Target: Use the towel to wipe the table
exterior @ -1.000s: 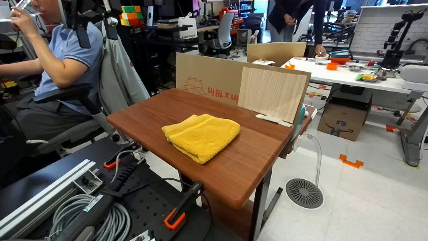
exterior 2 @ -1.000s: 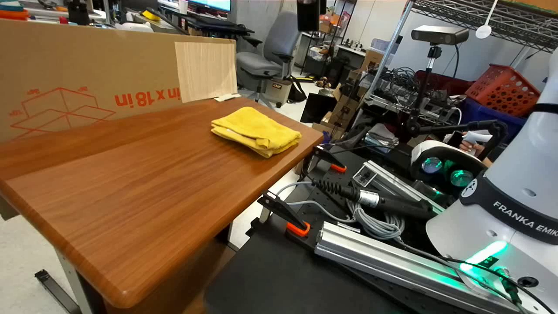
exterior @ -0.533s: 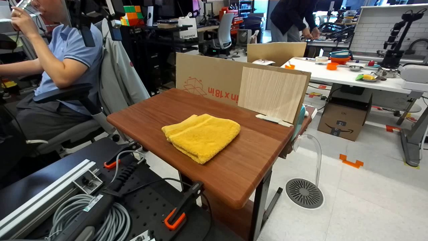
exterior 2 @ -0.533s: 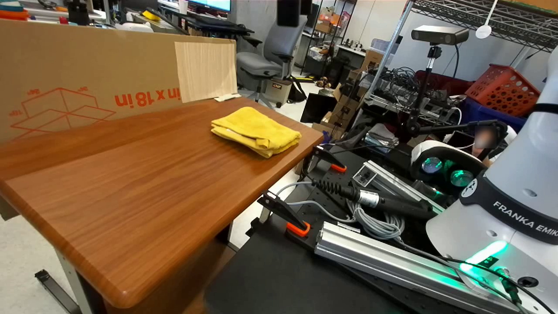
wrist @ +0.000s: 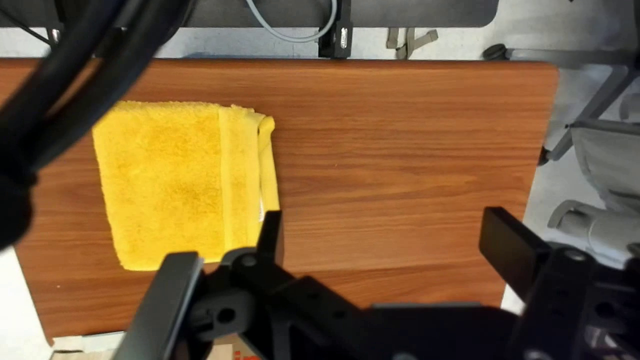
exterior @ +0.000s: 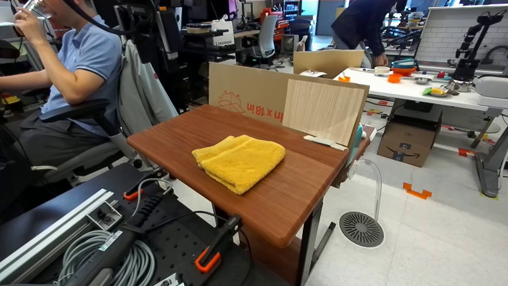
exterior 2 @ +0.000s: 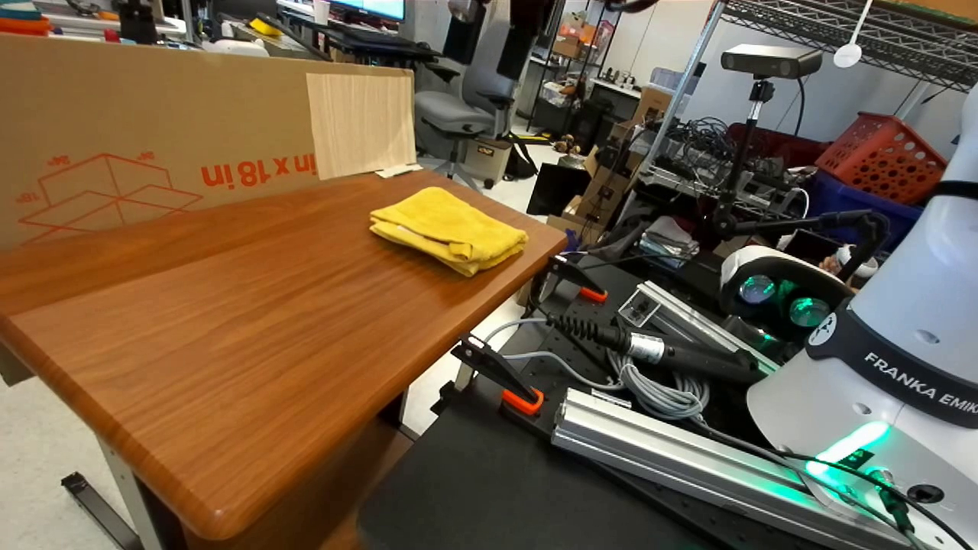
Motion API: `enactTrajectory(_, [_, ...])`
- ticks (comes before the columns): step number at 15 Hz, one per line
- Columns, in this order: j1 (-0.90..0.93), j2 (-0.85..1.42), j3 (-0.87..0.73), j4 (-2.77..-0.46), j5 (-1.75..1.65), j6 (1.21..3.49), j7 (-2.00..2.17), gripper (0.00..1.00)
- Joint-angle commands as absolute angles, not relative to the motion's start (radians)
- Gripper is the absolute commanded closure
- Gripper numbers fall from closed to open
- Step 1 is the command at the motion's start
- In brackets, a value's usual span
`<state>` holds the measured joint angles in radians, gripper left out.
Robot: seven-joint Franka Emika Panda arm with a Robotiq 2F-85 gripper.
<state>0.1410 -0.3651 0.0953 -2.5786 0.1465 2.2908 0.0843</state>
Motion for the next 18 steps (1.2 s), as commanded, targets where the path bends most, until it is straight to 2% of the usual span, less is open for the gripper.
enactTrajectory(1, [0.087,-0.318,-0.008,-2.598,0.249,2.357,0.038,0.0])
enactTrajectory(5, [0.021,-0.158,-0.07,-2.494,0.284,2.306,0.067,0.0])
enactTrajectory(15, [-0.01,0.188,-0.053,-2.27,0.242,2.29,0.259,0.0])
enactTrajectory(16, [-0.012,0.109,-0.052,-2.348,0.247,2.321,0.21,0.0])
enactTrajectory(18, [-0.012,0.141,-0.052,-2.334,0.246,2.323,0.215,0.0])
